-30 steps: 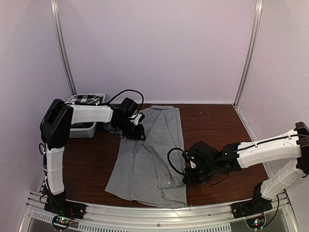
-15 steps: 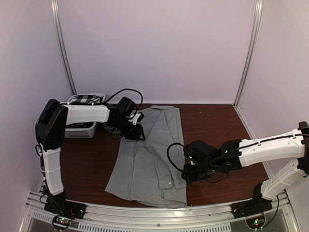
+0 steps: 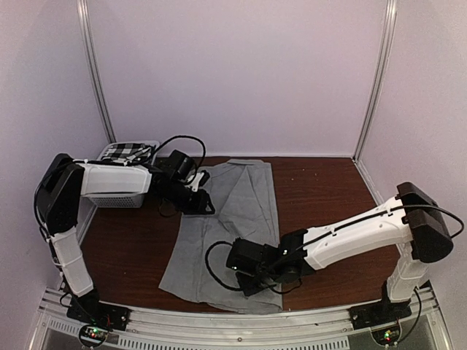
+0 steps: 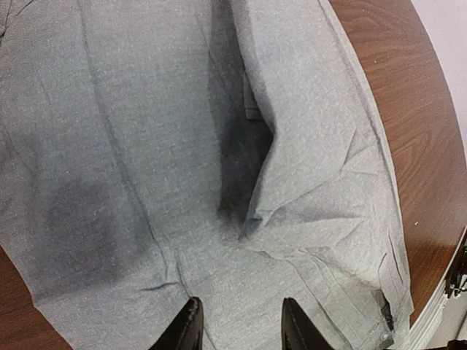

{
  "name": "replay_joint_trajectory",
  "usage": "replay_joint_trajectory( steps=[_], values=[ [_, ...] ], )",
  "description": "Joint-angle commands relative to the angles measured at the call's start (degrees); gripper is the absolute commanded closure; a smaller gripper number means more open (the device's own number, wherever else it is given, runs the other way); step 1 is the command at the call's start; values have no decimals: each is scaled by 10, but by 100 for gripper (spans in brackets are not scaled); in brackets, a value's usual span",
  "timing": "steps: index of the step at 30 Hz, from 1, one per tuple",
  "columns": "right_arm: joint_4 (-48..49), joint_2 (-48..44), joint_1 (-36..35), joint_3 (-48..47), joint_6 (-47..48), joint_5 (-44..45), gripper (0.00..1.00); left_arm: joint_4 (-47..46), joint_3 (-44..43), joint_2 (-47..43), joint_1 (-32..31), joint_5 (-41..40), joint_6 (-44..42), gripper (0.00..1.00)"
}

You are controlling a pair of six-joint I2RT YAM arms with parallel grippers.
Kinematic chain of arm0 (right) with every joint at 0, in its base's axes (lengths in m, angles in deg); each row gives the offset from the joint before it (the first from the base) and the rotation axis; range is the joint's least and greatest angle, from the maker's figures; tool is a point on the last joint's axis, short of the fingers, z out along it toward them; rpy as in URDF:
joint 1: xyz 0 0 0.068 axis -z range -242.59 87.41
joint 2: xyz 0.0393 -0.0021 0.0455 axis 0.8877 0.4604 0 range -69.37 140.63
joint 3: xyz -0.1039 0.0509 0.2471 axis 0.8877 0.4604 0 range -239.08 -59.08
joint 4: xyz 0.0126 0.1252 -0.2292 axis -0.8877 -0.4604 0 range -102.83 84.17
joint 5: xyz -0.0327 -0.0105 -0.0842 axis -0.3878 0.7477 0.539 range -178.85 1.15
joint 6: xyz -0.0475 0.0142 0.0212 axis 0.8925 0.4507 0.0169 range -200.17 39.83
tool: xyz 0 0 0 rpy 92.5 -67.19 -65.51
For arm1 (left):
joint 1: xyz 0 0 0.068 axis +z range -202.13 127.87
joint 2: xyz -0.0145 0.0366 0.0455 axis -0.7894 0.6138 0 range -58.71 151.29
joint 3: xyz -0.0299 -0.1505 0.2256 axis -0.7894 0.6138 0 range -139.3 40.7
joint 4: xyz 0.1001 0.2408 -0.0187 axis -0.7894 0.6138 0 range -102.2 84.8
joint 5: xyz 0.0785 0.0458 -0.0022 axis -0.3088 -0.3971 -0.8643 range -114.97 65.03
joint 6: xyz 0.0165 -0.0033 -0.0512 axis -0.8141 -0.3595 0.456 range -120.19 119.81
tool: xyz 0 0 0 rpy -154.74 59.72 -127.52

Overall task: Fold and stack the long sleeve shirts
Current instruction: Smooth out the 1/3-folded shirt at the center of the board.

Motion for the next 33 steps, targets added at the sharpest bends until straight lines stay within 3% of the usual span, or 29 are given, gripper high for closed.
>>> replay_joint_trajectory(
  steps=[1,9,16,23,33],
  values=[
    [0,24,-11,-32,5,38,64,-51,22,-29,4,1,15,62],
    [-21,65,-20,-70,1,69,58,-62,40,-36,4,2,14,62],
    [-66,87,-27,-91,-1,96,60,-67,41,-34,4,4,13,62],
    [-102,101,-36,-113,2,116,71,-70,44,-32,4,3,14,62],
    [-112,90,-38,-116,10,108,99,-72,45,-32,5,2,12,62]
  ],
)
